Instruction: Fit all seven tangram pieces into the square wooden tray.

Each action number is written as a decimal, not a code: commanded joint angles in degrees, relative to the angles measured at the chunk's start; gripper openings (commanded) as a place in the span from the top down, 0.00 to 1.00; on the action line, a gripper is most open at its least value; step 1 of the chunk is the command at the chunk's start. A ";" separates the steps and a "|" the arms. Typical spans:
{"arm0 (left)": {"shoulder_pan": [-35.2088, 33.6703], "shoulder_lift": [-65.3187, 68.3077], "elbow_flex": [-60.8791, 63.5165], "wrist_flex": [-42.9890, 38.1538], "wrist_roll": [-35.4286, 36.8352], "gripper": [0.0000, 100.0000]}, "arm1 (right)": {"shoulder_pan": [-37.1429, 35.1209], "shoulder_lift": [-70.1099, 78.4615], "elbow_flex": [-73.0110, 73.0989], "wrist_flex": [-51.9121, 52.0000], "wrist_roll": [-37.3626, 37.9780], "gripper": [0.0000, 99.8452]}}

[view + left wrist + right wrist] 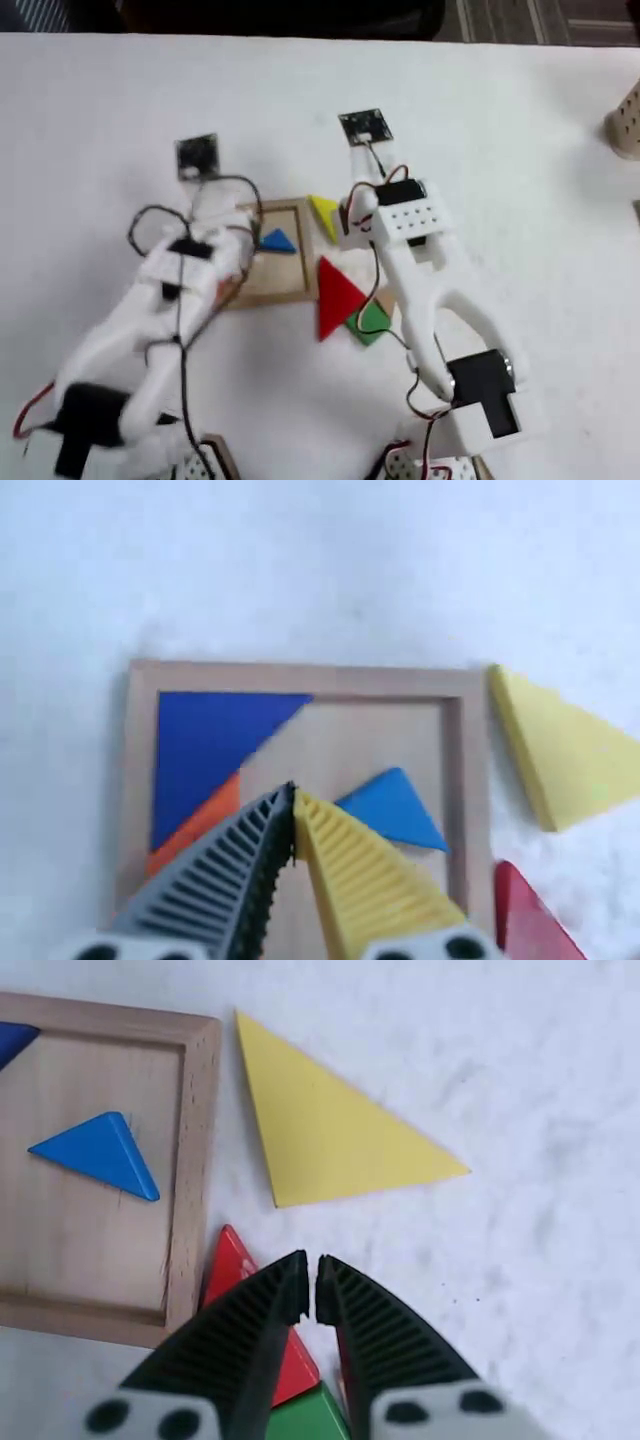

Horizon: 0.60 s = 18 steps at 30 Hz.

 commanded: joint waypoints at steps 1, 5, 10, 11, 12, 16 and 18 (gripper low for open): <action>9.80 -7.43 4.92 -5.71 0.62 0.98 | 0.31 -1.27 -0.35 -1.10 -0.18 0.98; 15.34 -5.58 5.89 -14.07 1.23 0.98 | 0.31 -1.19 -0.35 -1.10 -0.18 0.98; 13.76 7.43 -1.85 -19.60 5.45 0.98 | 0.31 -1.19 -0.35 -1.10 -0.09 0.98; 13.41 10.42 -3.69 -19.08 5.45 0.98 | 0.31 -1.19 -0.35 -1.10 -0.09 0.98; 12.79 13.05 -5.45 -17.85 5.45 0.98 | 0.40 -1.19 -0.35 -1.10 -0.09 0.98; 10.15 18.42 -11.08 -10.73 5.45 0.98 | 0.40 -1.27 -0.35 -1.10 -0.09 0.98; 9.36 18.33 -11.87 -6.24 5.45 0.98 | 0.40 -1.27 -0.35 -1.10 -0.09 0.98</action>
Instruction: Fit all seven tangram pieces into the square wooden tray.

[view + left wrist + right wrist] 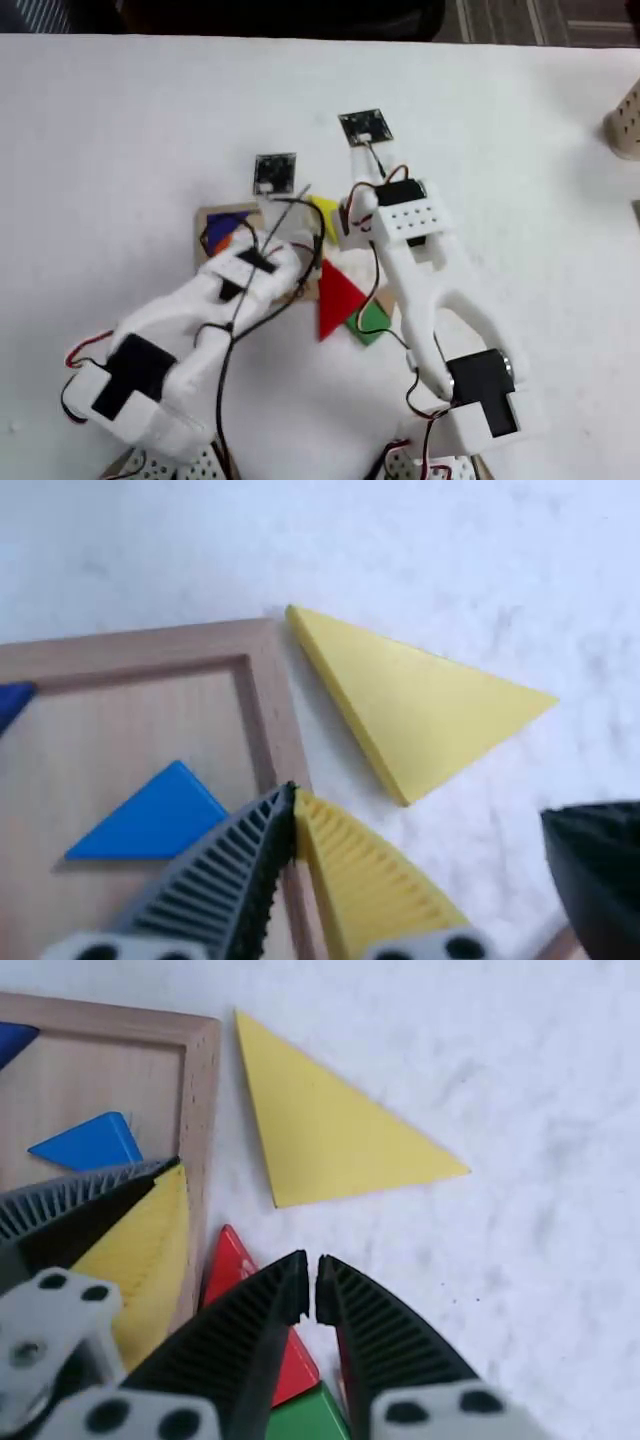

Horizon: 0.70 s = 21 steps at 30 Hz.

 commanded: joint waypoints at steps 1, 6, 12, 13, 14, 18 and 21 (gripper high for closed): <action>-2.15 0.22 -4.22 6.77 0.79 0.98 | 0.40 -1.27 -0.35 -1.10 -0.09 0.98; -4.79 -1.89 -2.99 10.02 0.79 0.98 | 0.31 -1.27 -0.35 -1.19 -0.09 0.98; -5.32 -10.77 3.60 10.02 0.70 0.98 | 0.31 -1.19 -0.35 -1.19 -0.09 0.98; -5.32 -12.97 4.57 10.02 0.70 0.98 | 0.31 -1.10 -0.35 -1.19 -0.09 0.98; -5.32 -15.34 5.45 10.02 0.70 0.98 | 0.31 -1.01 -0.35 -1.19 -0.09 0.98; -7.52 -25.27 9.85 9.93 0.70 0.98 | 0.31 -1.10 -0.35 -1.19 -0.09 0.98; -11.21 -31.43 12.57 8.18 0.70 0.98 | 0.31 -1.10 -0.35 -1.19 -0.09 0.98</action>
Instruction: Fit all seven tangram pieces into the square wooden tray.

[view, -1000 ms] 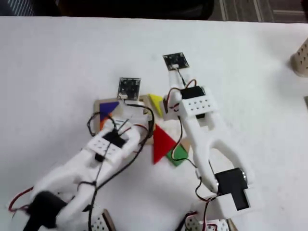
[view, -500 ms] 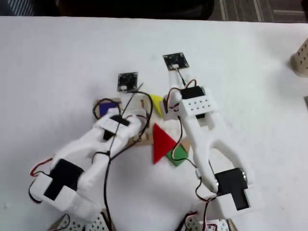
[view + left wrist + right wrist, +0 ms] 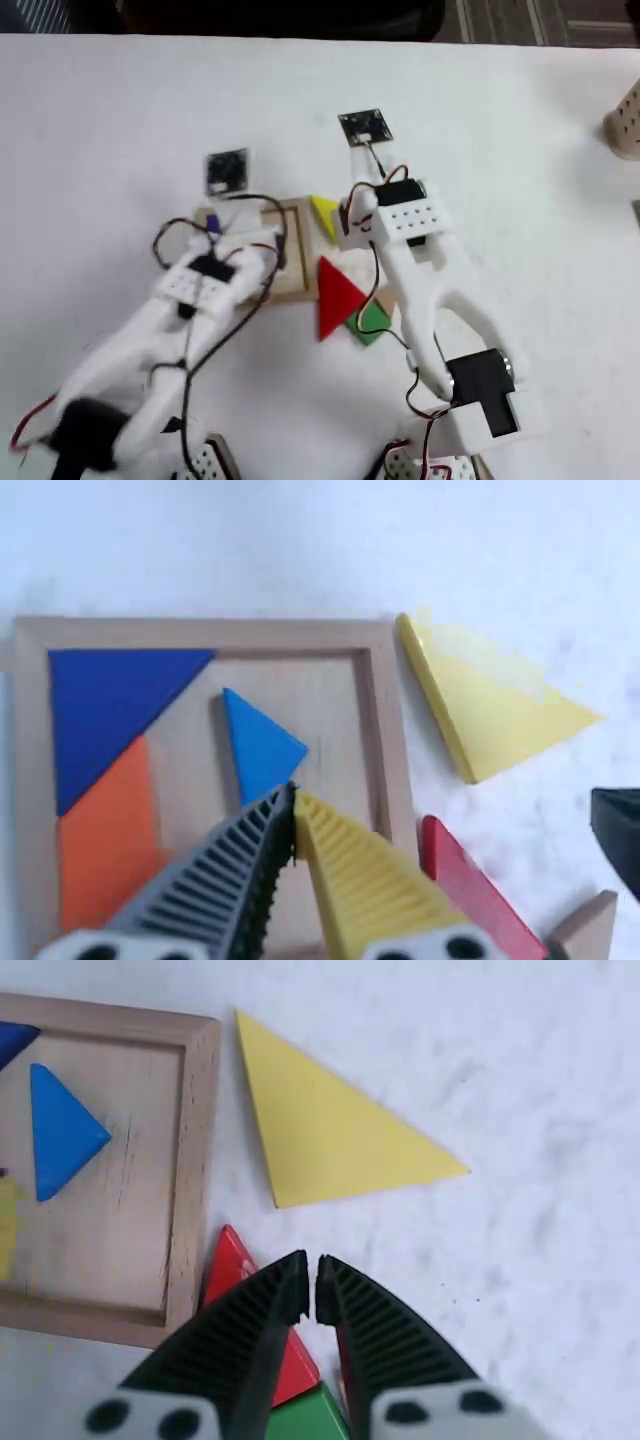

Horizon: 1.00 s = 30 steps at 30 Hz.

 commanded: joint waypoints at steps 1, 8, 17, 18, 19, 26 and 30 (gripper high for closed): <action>-3.65 -8.22 2.11 -3.60 0.70 0.98 | 0.31 -1.01 -0.35 -1.19 -0.09 0.98; 1.71 0.75 -1.05 -10.64 0.88 0.98 | 0.31 -0.84 -0.35 -1.19 -0.09 0.98; 2.33 24.75 -16.09 -9.32 0.88 0.98 | 0.31 -0.84 -0.35 -1.19 -0.09 0.98; 1.89 24.84 -16.53 -7.82 0.88 0.98 | 0.31 -1.01 -0.35 -1.01 -0.09 0.98; 1.27 24.57 -16.70 -5.98 0.79 0.98 | 0.31 -1.10 -0.35 -1.01 -0.09 0.98; -1.63 20.44 -14.07 1.49 0.79 0.98 | 0.31 -1.19 -0.44 -1.19 -0.09 0.98; -2.07 18.95 -13.01 1.93 0.79 0.98 | 0.31 -1.19 -0.44 -1.19 -0.09 0.98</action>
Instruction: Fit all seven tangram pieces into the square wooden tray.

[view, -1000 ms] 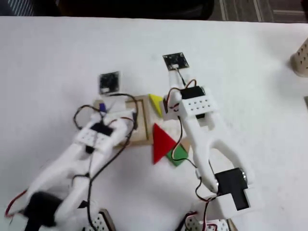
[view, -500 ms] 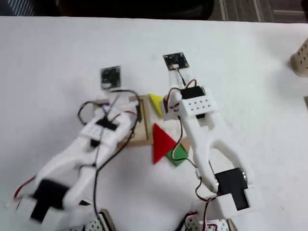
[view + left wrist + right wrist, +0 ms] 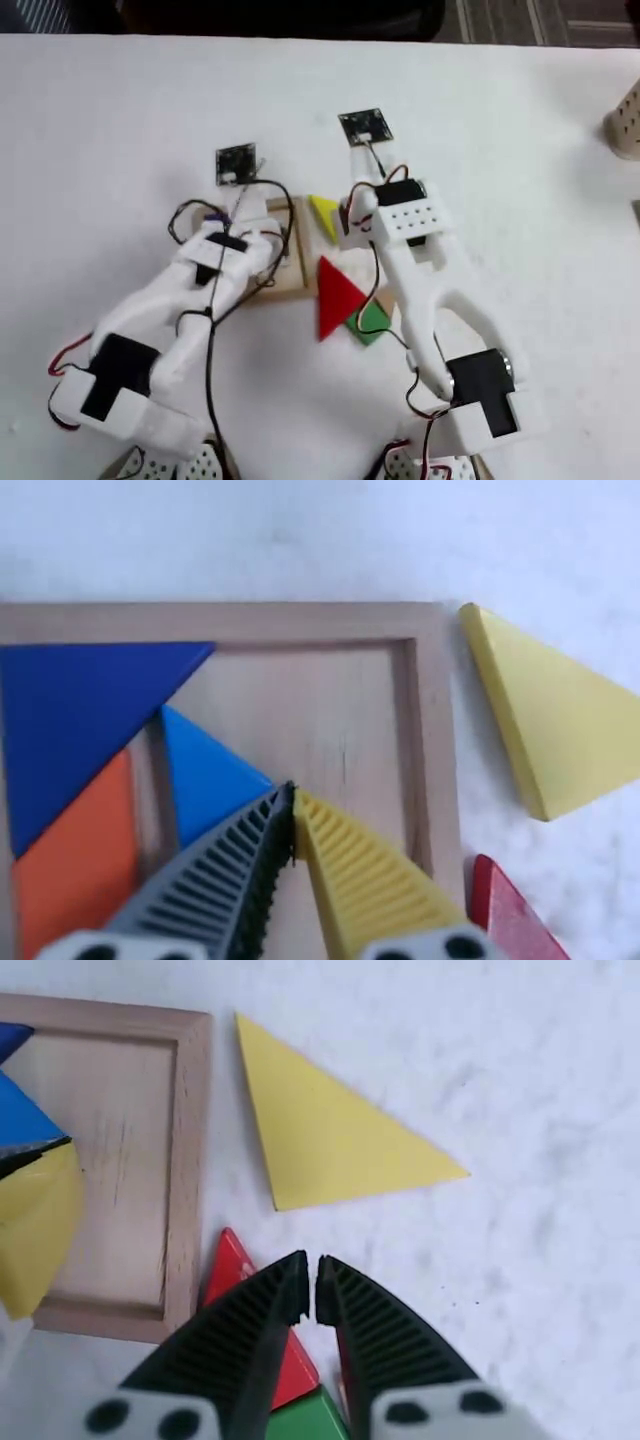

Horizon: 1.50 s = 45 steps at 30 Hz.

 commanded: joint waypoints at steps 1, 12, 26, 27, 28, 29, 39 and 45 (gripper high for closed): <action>-1.63 -3.47 0.18 0.79 0.62 0.98 | 0.31 -1.10 -0.44 -0.92 -0.09 0.98; -1.63 -14.11 5.27 0.44 0.62 0.98 | 0.31 -0.92 -0.44 -0.92 -0.09 0.98; -2.51 -3.30 -1.32 -8.09 0.53 0.98 | 0.31 -0.84 -0.44 -0.92 -0.09 0.98; -3.12 -1.36 -2.81 -7.21 0.53 0.98 | 0.31 -0.84 -0.44 -0.92 -0.09 0.98; -3.65 -0.04 -3.96 -6.15 -0.18 0.98 | 0.31 -0.84 -0.44 -0.92 -0.09 0.98; -4.26 0.66 -4.75 -4.92 -1.49 0.98 | 0.31 -0.84 -0.44 -0.92 -0.09 0.98; -6.99 0.84 -5.10 2.11 -4.66 0.98 | 0.31 -1.01 -0.44 -0.92 -0.09 0.98; -7.25 0.75 -5.10 2.11 -4.66 0.98 | 0.31 -1.19 -0.44 -0.92 -0.09 0.98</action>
